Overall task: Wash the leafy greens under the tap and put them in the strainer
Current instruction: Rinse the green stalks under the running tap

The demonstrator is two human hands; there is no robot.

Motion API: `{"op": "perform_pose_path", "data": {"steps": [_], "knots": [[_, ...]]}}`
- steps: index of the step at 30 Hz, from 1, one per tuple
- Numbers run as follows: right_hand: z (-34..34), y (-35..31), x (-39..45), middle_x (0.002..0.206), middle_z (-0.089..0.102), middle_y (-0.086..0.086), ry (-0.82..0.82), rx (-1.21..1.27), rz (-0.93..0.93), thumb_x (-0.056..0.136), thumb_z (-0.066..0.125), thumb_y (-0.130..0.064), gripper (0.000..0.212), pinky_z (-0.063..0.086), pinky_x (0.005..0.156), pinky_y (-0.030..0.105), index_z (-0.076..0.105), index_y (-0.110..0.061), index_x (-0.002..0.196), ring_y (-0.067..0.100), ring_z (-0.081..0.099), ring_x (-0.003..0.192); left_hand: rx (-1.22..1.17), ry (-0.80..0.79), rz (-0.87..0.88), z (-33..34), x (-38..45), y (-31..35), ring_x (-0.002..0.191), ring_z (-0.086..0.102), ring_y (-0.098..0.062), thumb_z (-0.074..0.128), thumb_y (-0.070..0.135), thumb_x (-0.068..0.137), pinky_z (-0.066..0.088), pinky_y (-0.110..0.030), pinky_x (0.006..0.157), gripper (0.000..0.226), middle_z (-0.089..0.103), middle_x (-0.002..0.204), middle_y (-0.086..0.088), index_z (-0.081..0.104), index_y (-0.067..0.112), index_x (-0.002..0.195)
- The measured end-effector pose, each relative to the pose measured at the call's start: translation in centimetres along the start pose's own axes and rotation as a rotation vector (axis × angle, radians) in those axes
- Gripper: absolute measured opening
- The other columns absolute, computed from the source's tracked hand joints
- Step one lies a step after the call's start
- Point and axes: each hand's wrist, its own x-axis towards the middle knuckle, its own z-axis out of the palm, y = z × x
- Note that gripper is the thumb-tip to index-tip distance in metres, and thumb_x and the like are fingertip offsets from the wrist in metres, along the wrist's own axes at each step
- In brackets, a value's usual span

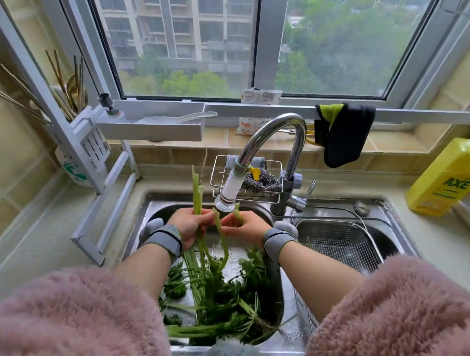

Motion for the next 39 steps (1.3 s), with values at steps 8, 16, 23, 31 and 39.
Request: {"op": "perform_pose_path", "data": {"steps": [8,16,23,31,39], "knots": [[0.2,0.4,0.0,0.065,0.051,0.003,0.144,0.164,0.161,0.102,0.032,-0.02,0.012,0.044,0.06,0.025,0.04,-0.011,0.099,0.014,0.047,0.06,-0.045,-0.149,-0.171,-0.9,-0.1,-1.6,0.057,0.042,-0.014,0.045,0.018,0.097,0.039,-0.025,0.056,0.018,0.049,0.068,-0.006,0.052,0.007,0.11],[0.3,0.3,-0.4,0.057,0.041,-0.005,0.069,0.336,0.139,0.09,0.057,-0.037,0.024,0.032,0.047,0.019,0.057,-0.017,0.077,0.008,0.035,0.046,0.106,-0.399,-0.292,0.0,-0.7,-2.7,0.055,0.047,-0.014,0.048,0.014,0.096,0.049,-0.025,0.052,0.019,0.05,0.065,-0.005,0.06,0.007,0.108],[0.3,0.7,-0.3,0.058,0.055,0.0,0.107,0.356,0.15,0.092,0.057,-0.018,0.022,0.036,0.046,0.018,0.063,-0.012,0.072,0.008,0.043,0.046,0.153,-0.359,-0.273,0.2,-0.9,-2.9,0.057,0.052,-0.017,0.047,0.02,0.097,0.051,-0.027,0.055,0.023,0.052,0.068,-0.008,0.059,0.003,0.107],[0.7,0.6,-0.5,0.056,0.056,-0.001,0.109,0.322,0.123,0.093,0.054,-0.012,0.021,0.035,0.046,0.018,0.06,-0.01,0.073,0.01,0.039,0.048,0.383,-0.271,-0.199,0.2,-0.4,-2.9,0.054,0.041,-0.012,0.049,0.022,0.096,0.037,-0.023,0.053,0.022,0.049,0.064,-0.003,0.062,0.009,0.084],[0.9,0.8,0.4,0.06,0.049,0.003,0.063,-0.008,0.139,0.093,0.05,-0.015,0.028,0.041,0.066,0.033,0.057,-0.015,0.066,0.013,0.043,0.055,0.726,-0.149,0.053,0.2,-0.1,-3.0,0.051,0.042,-0.009,0.053,0.029,0.094,0.036,-0.018,0.051,0.021,0.05,0.06,0.002,0.058,0.016,0.077]]}}
